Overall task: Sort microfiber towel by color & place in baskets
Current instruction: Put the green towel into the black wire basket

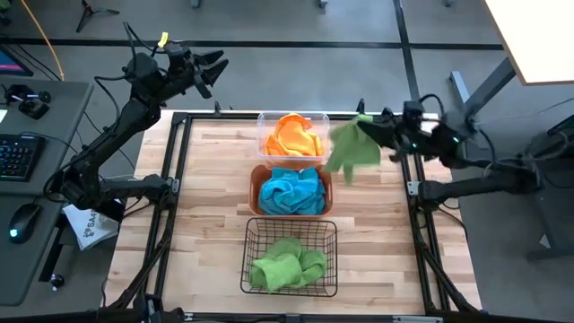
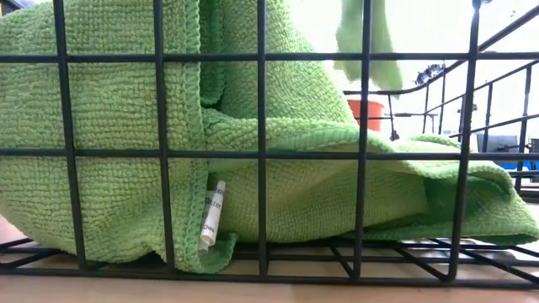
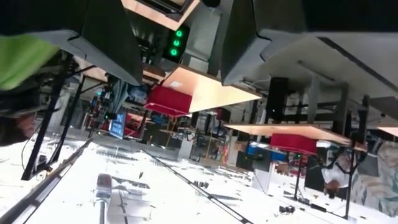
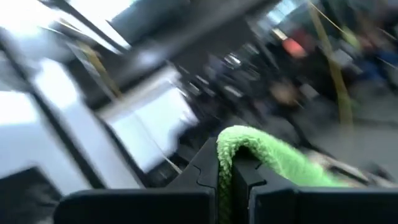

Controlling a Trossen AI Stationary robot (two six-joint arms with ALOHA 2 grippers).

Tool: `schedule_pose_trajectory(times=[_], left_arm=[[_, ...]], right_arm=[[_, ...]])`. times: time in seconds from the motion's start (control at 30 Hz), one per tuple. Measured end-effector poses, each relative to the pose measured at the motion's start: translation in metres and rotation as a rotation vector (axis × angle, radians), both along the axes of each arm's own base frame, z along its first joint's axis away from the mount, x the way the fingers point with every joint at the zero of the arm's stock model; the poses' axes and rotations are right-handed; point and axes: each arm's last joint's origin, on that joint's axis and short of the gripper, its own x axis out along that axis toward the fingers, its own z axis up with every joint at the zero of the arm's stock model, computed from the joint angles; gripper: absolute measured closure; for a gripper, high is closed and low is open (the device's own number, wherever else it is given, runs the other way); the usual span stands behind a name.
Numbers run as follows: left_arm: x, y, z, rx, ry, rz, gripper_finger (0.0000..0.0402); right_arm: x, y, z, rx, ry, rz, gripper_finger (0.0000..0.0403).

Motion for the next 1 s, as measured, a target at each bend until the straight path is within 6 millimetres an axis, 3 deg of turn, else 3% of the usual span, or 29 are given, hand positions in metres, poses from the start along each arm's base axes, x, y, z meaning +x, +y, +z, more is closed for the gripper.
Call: schedule_pose_trajectory(times=[0.13, 0.33, 0.57, 0.7, 0.87, 1.0], left_arm=[[0.002, -0.002, 0.000, 0.000, -0.001, -0.044, 0.0197], [0.020, -0.019, 0.001, -0.088, -0.039, -0.236, 0.0197], [0.045, -0.052, 0.005, -0.095, -0.080, -0.399, 0.0197], [0.055, -0.067, 0.008, -0.121, -0.117, -0.435, 0.0197], [0.058, -0.079, 0.014, -0.111, -0.178, -0.477, 0.0197], [0.059, -0.083, 0.016, -0.103, -0.187, -0.494, 0.0197]], right_arm=[[0.024, 0.032, 0.004, -0.057, -0.091, 0.036, 0.0402], [0.082, 0.067, -0.030, 0.018, -0.016, 0.235, 0.0402], [0.130, 0.111, -0.067, 0.090, -0.048, 0.542, 0.0402], [0.134, 0.134, -0.075, 0.122, -0.094, 0.682, 0.0403], [0.121, 0.159, -0.056, 0.093, -0.202, 0.761, 0.0403], [0.125, 0.168, -0.057, 0.081, -0.029, 0.702, 0.0403]])
